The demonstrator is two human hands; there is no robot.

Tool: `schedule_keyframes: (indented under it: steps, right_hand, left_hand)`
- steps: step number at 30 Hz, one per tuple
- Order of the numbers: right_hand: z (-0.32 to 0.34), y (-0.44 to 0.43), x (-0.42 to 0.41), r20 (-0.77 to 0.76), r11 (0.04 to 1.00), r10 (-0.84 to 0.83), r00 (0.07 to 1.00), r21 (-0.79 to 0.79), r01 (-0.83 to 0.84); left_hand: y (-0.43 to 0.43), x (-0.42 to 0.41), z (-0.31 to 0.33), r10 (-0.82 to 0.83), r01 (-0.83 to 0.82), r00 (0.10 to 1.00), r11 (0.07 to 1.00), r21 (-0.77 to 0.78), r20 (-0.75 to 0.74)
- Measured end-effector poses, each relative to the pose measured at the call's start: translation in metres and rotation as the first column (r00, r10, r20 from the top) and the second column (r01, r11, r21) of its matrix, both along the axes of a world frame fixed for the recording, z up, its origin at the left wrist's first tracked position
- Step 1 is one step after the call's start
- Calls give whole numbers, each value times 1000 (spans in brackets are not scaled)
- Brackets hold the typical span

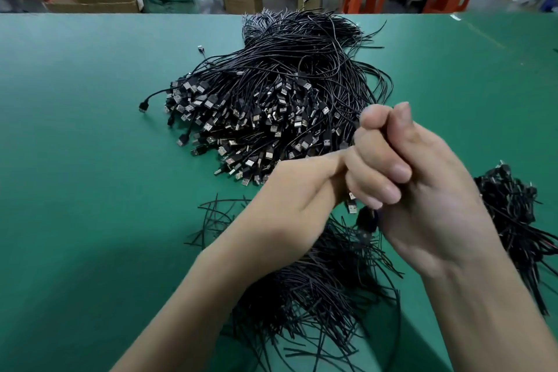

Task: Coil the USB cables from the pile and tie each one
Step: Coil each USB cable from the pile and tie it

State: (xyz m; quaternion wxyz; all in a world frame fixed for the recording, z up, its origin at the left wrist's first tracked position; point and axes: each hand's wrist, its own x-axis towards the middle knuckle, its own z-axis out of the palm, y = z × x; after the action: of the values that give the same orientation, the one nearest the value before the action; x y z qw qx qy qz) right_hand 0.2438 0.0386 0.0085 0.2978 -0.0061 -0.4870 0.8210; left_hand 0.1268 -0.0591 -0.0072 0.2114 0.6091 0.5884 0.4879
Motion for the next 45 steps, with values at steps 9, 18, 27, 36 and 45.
schedule_keyframes:
  steps: [9,18,27,36,45]
  right_hand:
    - [-15,6,1,28,468,-747,664,731,497]
    - [-17,-2,1,510,731,-270,817,660,-170]
    - [-13,-6,0,377,880,244,893,301,-367]
    - [-11,-10,-3,401,895,278,873,222,-387]
    - [-14,-18,-13,376,989,80,923,84,-120]
  left_hand:
    - [-7,-7,13,-23,-25,958,986,-163,-285]
    - [-28,-54,27,311,-287,917,950,125,-249]
    - [-12,-41,8,40,-35,928,999,-19,371]
    - [-11,-47,5,45,-35,947,999,-39,317]
    - [-8,-49,-2,200,-197,928,979,-44,315]
